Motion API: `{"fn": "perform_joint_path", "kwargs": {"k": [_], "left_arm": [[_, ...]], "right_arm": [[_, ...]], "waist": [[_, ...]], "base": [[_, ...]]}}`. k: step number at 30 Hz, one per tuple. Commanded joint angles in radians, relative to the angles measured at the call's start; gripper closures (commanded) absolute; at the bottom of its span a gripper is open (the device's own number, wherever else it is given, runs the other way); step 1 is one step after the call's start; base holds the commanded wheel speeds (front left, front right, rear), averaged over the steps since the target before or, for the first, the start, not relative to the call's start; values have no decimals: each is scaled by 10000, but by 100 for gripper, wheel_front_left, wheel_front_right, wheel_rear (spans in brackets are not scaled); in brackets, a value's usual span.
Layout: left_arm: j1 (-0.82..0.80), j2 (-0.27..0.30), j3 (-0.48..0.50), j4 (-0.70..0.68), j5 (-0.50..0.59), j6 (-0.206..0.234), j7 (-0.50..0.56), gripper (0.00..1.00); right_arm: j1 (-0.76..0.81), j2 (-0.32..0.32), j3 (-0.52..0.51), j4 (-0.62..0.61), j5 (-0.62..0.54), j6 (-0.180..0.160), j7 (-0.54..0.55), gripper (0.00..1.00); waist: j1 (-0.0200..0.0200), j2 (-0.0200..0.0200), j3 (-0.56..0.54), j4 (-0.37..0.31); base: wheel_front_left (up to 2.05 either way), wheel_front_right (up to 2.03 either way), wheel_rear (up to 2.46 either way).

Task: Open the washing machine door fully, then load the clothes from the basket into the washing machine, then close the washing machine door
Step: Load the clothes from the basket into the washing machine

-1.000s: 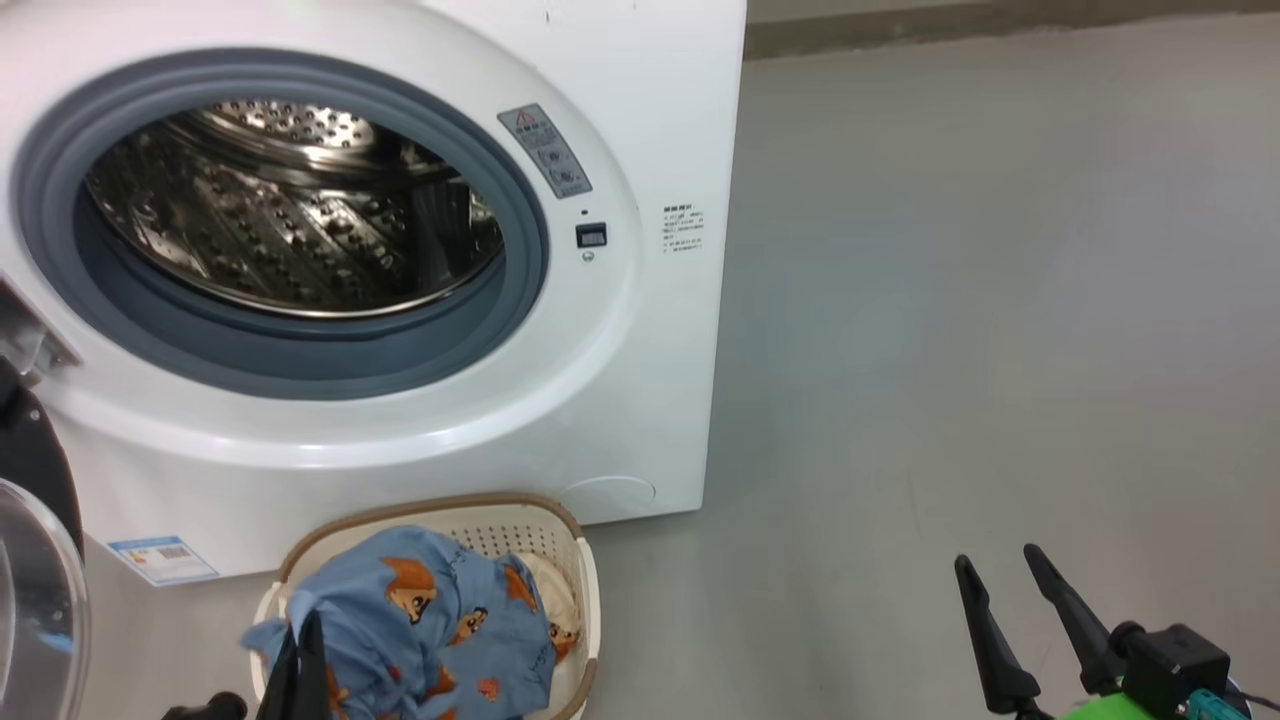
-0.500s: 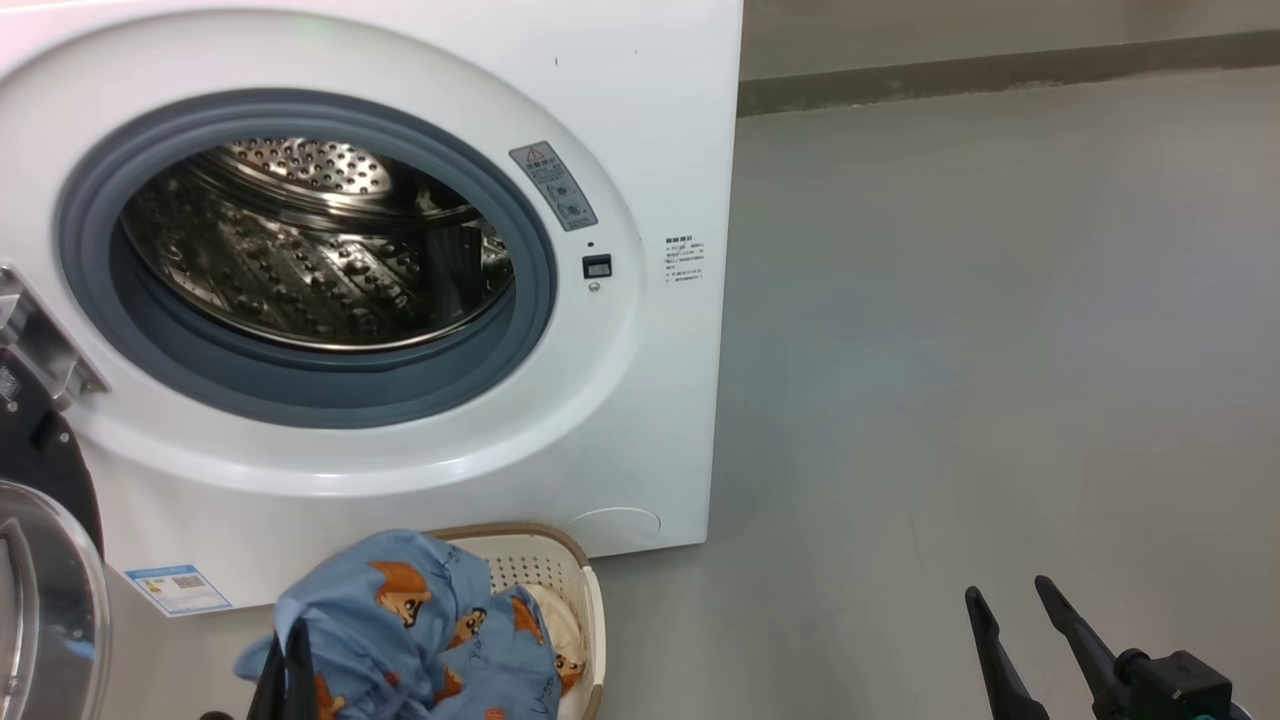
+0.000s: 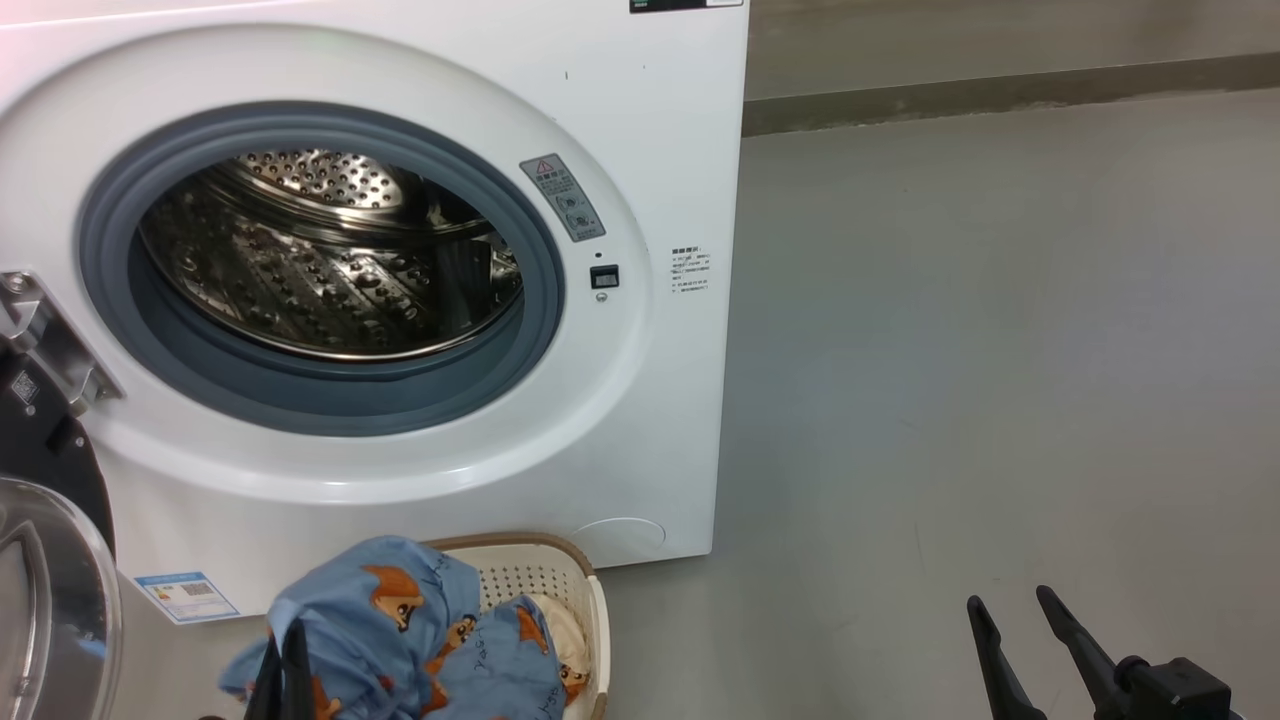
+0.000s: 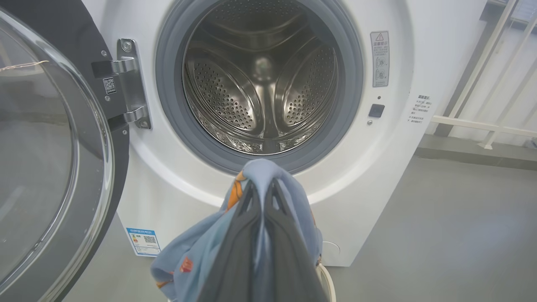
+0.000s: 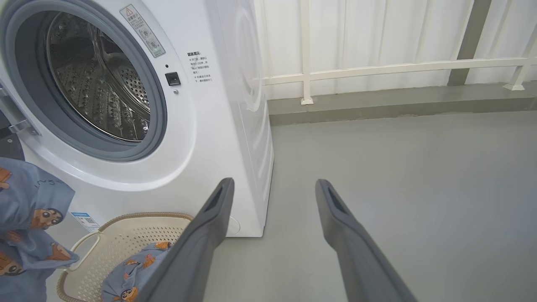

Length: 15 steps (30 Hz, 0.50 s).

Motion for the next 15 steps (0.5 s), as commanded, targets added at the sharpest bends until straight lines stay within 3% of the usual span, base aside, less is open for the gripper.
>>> {"fn": "perform_joint_path", "kwargs": {"k": [1,15], "left_arm": [[-188,89,348,-332,41,-10,-105,100],[-147,89,343,-405,62,-25,-105,100]], "right_arm": [[-67,-102,165,-208,-81,16,-49,0],[-46,-128,208,-269,-76,16,-49,0]], "waist": [[0,0,6,-5],[0,0,-13,30]], "base": [[0,0,0],[0,0,0]]}}
